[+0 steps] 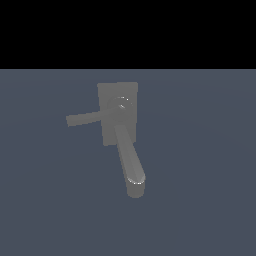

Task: Turn on the faucet by rotating a designated handle.

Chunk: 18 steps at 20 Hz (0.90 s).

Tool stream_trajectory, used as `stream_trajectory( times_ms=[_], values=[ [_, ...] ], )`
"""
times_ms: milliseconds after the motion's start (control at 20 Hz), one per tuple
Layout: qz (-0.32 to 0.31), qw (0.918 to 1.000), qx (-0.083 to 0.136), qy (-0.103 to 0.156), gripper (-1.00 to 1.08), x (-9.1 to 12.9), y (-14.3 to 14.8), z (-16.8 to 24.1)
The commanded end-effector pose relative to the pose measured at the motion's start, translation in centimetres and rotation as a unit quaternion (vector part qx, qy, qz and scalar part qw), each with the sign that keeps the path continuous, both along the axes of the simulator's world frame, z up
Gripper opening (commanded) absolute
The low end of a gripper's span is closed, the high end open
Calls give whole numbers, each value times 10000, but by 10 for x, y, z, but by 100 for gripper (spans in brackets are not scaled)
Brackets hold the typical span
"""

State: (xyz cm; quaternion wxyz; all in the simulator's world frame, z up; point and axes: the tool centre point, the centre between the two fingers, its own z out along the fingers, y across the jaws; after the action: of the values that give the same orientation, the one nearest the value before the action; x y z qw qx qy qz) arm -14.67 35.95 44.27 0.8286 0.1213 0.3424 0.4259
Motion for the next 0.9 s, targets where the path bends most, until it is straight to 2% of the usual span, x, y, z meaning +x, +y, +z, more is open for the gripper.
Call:
stream_trajectory(
  times_ms=[0,200,450,650,850],
  values=[
    [6,9984,-499,264,-100,13,0,-38],
    [-44,9894,-1251,733,-100,33,-9,-99],
    [-176,9691,-2061,1343,-100,52,-34,-172],
    [-296,9514,-2520,1746,-100,62,-57,-216],
    [-402,9360,-2834,2047,-100,67,-77,-248]
  ],
)
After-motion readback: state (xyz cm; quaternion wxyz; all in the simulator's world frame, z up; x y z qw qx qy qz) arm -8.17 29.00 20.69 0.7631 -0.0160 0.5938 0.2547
